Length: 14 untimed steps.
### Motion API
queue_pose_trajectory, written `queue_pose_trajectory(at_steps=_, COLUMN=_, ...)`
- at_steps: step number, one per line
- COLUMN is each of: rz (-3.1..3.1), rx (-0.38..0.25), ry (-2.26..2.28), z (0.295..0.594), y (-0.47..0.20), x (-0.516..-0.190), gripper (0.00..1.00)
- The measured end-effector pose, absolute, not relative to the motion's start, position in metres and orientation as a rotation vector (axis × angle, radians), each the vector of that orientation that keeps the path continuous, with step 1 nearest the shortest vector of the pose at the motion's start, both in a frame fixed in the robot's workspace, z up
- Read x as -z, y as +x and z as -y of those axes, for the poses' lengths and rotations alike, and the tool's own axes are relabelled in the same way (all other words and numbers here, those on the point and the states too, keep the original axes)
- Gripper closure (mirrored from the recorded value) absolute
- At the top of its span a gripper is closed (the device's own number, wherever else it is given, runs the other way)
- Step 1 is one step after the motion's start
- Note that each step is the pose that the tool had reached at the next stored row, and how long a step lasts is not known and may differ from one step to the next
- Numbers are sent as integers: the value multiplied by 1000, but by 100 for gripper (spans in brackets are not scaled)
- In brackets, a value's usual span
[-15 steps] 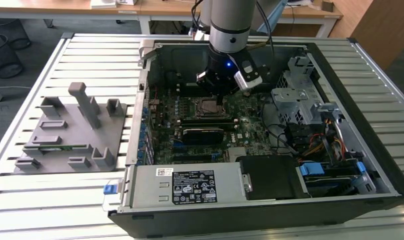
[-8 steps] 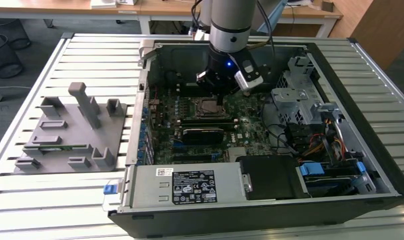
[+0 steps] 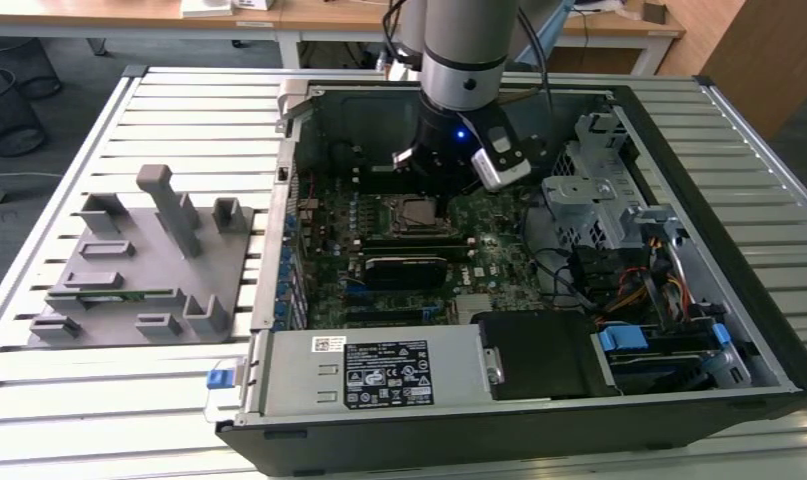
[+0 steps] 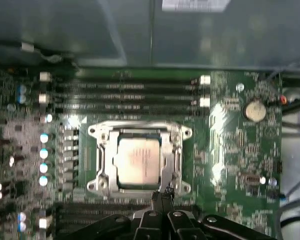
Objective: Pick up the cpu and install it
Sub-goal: 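Install the second cpu locking lever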
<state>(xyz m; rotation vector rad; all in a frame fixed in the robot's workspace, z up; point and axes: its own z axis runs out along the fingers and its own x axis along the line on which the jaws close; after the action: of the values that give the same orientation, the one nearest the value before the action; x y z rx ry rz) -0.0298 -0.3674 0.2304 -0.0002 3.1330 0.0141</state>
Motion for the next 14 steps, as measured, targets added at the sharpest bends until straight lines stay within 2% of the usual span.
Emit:
queue_pose_trajectory(at_steps=4, rz=-3133, rx=-28, ry=0, z=379, y=-31, x=-230, gripper=89)
queue_pose_trajectory(at_steps=8, rz=-3131, rx=-122, ry=0, z=382, y=-33, x=-230, gripper=89)
queue_pose_trajectory(at_steps=14, rz=-3134, rx=-127, ry=1, z=397, y=-33, x=-228, gripper=89)
